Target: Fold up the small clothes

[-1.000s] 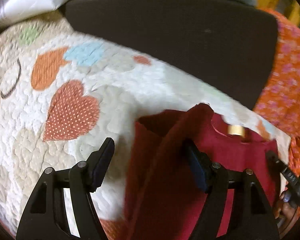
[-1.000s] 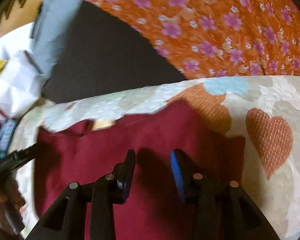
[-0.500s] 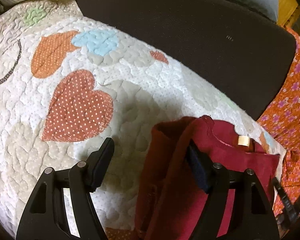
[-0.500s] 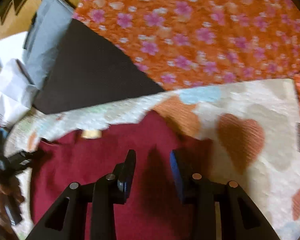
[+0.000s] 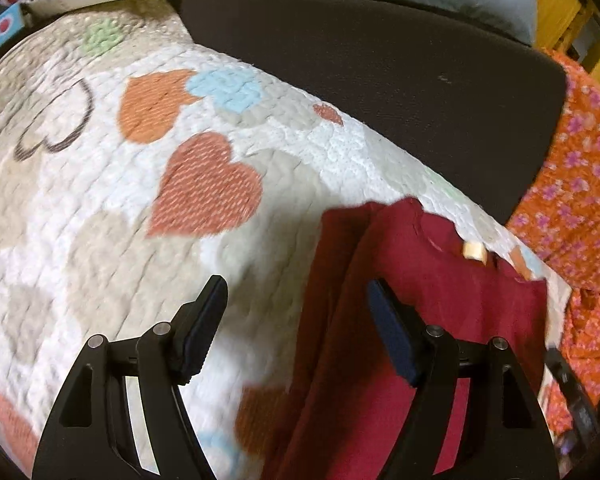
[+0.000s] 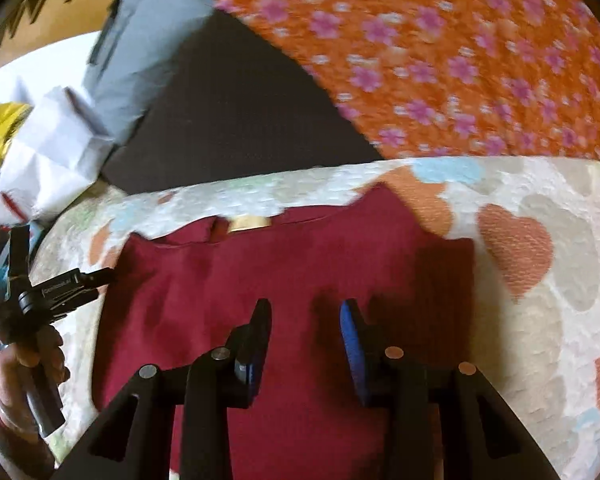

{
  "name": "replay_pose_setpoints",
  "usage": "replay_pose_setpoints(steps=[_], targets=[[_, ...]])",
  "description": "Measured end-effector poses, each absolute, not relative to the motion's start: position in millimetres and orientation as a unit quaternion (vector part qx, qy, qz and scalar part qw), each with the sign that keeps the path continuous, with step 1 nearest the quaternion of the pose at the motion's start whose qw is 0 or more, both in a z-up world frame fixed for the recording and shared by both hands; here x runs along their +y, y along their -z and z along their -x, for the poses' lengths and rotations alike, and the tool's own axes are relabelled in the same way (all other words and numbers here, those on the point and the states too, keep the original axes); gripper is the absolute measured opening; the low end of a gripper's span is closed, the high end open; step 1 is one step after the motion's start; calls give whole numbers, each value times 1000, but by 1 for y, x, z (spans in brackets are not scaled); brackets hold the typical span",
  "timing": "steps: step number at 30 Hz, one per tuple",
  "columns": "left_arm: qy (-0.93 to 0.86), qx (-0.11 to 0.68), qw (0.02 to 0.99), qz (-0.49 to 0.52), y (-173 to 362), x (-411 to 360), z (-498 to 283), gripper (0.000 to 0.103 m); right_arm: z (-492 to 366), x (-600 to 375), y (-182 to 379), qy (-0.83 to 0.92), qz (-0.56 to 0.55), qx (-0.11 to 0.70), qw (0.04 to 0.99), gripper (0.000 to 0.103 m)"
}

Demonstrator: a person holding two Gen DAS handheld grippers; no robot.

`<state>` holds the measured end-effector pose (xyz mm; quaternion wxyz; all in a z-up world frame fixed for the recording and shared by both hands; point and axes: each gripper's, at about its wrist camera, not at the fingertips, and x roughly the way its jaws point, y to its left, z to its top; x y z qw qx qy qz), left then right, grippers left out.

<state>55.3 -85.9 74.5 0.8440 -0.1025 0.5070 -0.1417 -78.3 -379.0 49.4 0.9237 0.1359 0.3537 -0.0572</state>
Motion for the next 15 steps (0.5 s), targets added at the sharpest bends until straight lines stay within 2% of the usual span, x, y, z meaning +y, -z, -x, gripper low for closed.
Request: replay_pose_setpoints(steps=[8,15], targets=[[142,508,847,73,-66,-73,14,73,19,-299,-51,-39,-133,348,927,34],[135,533,831,82,-31,-74,-1,73,-45,-236,-36,-66,-78,371,923,33]])
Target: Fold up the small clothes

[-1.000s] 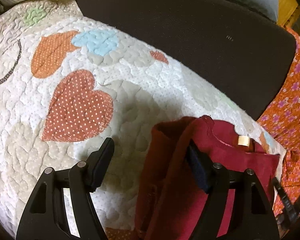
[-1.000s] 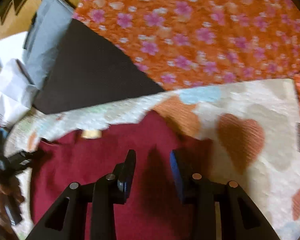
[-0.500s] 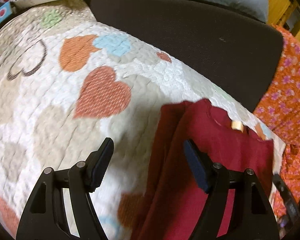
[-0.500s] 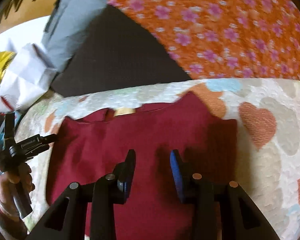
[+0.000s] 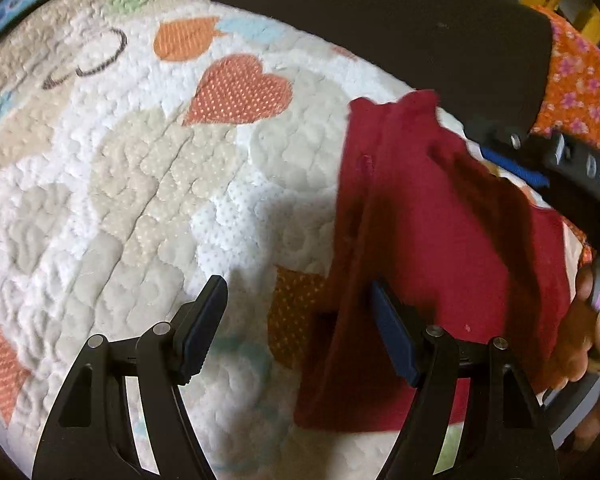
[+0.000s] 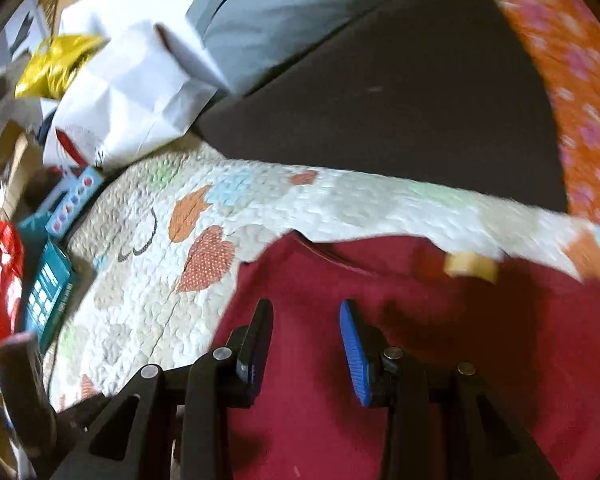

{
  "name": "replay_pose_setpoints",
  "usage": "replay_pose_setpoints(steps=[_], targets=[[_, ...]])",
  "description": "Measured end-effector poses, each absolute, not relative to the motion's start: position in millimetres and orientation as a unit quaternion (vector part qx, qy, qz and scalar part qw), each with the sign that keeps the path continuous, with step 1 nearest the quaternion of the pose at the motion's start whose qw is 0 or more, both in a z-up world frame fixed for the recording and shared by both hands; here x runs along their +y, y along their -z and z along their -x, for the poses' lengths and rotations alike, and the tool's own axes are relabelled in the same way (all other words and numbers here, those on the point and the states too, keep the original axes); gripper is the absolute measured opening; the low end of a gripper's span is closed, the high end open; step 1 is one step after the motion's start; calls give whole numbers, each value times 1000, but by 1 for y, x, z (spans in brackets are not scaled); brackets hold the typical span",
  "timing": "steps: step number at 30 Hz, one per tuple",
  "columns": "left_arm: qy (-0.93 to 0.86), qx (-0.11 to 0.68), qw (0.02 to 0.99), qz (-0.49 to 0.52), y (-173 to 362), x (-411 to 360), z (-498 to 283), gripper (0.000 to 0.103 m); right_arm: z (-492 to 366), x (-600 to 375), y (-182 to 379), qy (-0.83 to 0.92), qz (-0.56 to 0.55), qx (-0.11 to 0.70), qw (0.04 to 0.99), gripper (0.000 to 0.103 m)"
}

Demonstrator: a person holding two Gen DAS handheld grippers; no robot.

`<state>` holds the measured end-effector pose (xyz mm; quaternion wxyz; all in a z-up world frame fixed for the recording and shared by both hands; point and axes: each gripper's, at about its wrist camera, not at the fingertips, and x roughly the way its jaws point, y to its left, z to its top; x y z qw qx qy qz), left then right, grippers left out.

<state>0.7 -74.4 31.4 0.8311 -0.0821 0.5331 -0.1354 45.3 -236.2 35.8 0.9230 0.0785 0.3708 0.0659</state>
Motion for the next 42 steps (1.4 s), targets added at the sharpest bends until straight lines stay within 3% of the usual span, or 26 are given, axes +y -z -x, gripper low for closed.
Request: replay_pose_setpoints(steps=[6,13,20,26,32,42], targets=[[141,532,831,79,-28,-76,-13,73,-103,-217,-7,-52,-61,408,910,25],[140,532,831,82,-26,-78,-24,73,-125,-212,16,-45,-58,417,906,24],[139,531,832,83,-29,-77,-24,73,-94,-236,-1,-67,-135,416,897,24],[141,534,828,92,-30,-69,-24,73,-65,-242,-6,-63,-144,408,900,25],[148,532,826,113,-34,-58,-24,73,-58,-239,-4,-64,-145,414,896,33],[173,530,818,145,-30,-56,-38,73,-14,-273,10,-54,-184,413,891,34]])
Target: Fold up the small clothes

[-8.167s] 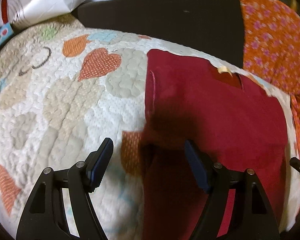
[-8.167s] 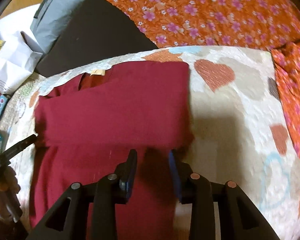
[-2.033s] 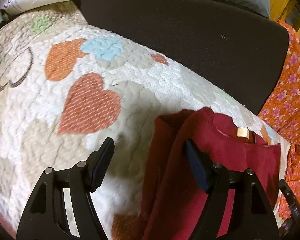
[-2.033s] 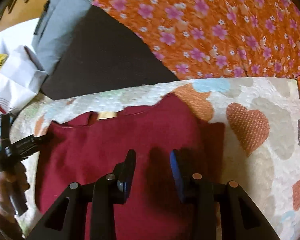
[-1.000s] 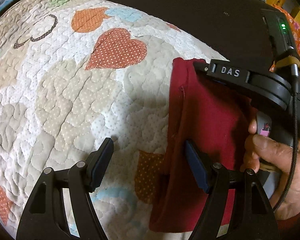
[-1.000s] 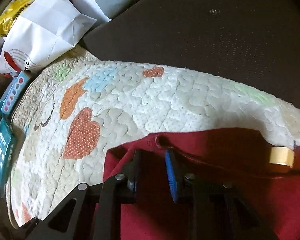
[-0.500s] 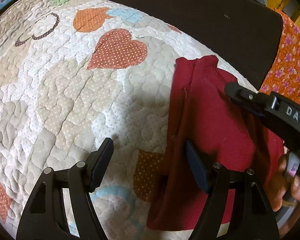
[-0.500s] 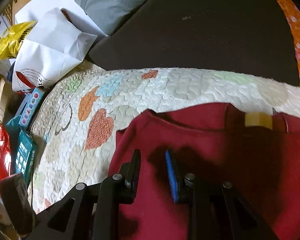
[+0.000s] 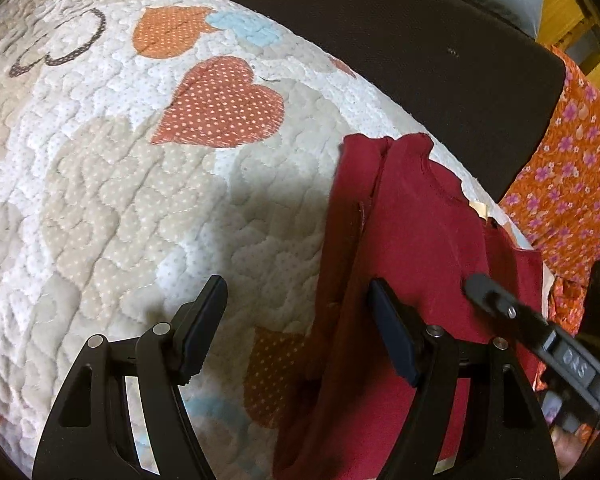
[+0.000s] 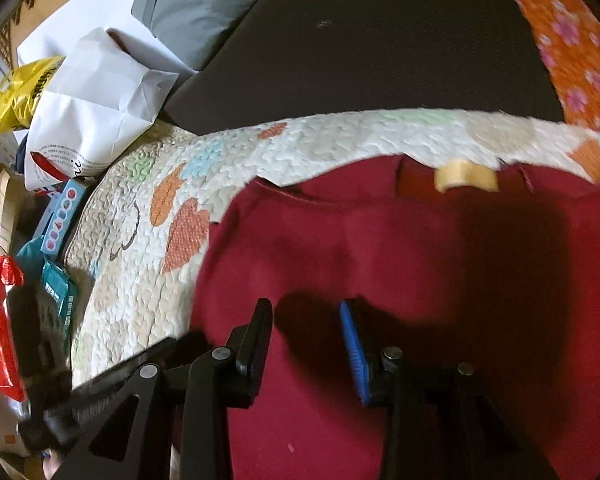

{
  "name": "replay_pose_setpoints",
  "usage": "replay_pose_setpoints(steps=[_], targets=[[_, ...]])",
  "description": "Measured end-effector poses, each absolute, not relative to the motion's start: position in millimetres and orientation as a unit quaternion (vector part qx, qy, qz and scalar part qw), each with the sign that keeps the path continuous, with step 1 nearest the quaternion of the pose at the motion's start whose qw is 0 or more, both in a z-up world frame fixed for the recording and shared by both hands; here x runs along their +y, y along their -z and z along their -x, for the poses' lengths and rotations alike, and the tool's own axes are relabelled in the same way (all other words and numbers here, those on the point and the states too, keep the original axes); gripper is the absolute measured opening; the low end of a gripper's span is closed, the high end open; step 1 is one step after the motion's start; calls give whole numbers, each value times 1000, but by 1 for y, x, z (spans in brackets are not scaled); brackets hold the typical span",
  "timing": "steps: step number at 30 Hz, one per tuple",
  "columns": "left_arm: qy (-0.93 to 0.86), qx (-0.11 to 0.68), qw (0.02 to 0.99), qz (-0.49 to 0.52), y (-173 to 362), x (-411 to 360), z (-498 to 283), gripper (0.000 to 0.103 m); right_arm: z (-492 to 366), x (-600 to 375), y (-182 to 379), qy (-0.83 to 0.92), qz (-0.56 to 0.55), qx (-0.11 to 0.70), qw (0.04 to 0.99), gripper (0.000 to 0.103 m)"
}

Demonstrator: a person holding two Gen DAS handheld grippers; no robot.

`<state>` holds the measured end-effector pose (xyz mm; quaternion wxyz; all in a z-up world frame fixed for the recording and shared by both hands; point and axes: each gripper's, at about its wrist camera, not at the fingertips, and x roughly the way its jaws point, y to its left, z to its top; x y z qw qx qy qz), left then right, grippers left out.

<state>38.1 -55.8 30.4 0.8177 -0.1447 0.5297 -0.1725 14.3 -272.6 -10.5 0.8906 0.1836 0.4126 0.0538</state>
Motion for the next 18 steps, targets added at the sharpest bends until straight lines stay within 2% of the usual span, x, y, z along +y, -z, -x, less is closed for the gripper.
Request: replay_pose_setpoints(steps=[18], targets=[[212,516,815,158,-18,-77,-39,74,15,-302,15,-57,-213,403,888,34]])
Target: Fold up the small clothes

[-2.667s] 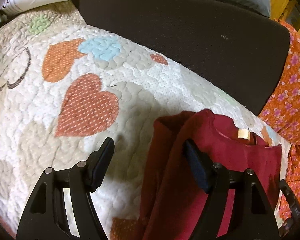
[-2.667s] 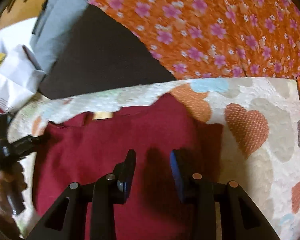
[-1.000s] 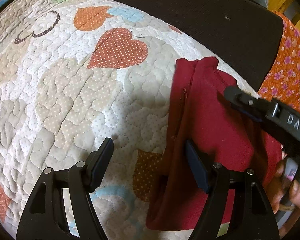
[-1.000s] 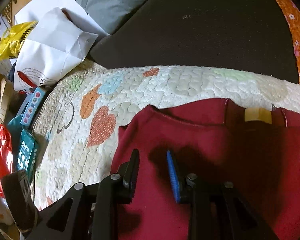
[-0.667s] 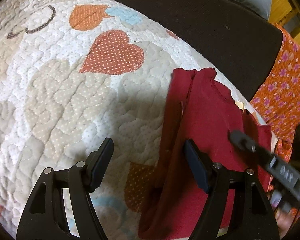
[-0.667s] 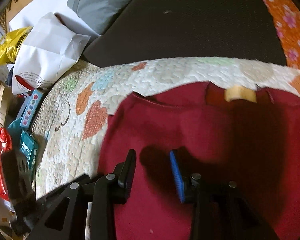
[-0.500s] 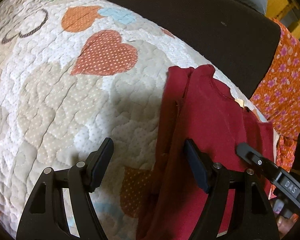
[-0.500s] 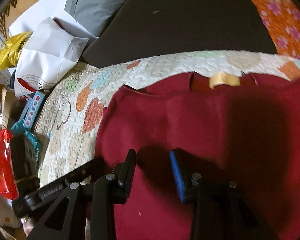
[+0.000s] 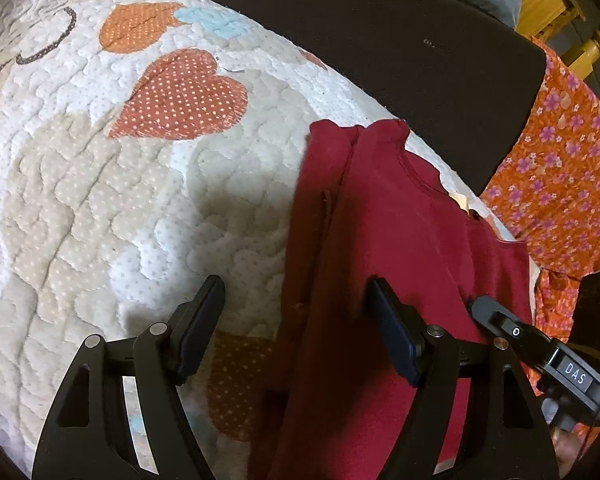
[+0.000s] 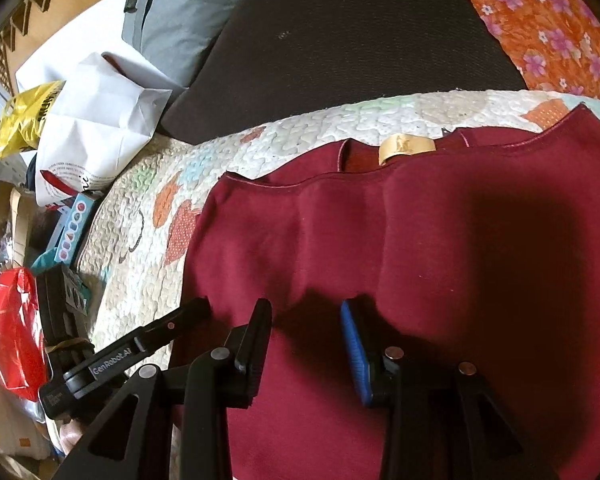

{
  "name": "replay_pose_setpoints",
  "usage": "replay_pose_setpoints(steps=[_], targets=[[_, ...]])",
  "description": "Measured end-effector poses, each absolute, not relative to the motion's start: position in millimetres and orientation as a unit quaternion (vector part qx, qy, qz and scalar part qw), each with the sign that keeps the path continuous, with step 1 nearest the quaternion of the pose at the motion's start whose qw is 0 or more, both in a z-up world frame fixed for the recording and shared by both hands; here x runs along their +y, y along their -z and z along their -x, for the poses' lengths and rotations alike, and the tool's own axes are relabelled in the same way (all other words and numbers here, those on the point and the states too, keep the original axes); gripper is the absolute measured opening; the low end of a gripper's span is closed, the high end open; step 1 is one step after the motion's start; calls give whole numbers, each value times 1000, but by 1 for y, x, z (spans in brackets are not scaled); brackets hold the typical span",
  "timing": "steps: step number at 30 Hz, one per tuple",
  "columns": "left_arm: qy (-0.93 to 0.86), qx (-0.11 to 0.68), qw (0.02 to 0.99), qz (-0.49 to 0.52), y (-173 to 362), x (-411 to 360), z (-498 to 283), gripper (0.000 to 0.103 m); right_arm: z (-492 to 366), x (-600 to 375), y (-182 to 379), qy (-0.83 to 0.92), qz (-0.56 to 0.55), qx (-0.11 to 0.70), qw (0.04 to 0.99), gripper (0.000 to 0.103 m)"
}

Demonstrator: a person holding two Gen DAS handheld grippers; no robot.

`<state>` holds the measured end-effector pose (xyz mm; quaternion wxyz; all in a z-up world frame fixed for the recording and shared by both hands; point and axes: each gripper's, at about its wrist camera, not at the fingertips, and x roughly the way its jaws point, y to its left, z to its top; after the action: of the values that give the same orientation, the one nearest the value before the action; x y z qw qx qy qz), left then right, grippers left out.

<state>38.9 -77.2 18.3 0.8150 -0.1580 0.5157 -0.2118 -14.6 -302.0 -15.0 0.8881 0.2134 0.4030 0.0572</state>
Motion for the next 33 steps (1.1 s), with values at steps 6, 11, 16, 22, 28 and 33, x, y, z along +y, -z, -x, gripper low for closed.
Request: replay_pose_setpoints(steps=[6,11,16,22,28,33], targets=[[256,526,793,169,-16,-89,-36,32,14,-302,14,-56,-222,401,887,35],[282,504,790,205,-30,-88,-32,18,11,-298,8,-55,-222,401,887,35],[288,490,799,193,-38,-96,-25,17,-3,-282,-11,-66,-219,393,891,43],[301,472,810,172,-47,-98,-17,17,-43,-244,-25,-97,-188,421,882,46],[300,468,817,156,-50,-103,-16,17,-72,-216,-23,-98,-148,452,874,48],[299,468,819,147,-50,-107,-16,17,-83,-203,-16,-99,-131,466,869,49]])
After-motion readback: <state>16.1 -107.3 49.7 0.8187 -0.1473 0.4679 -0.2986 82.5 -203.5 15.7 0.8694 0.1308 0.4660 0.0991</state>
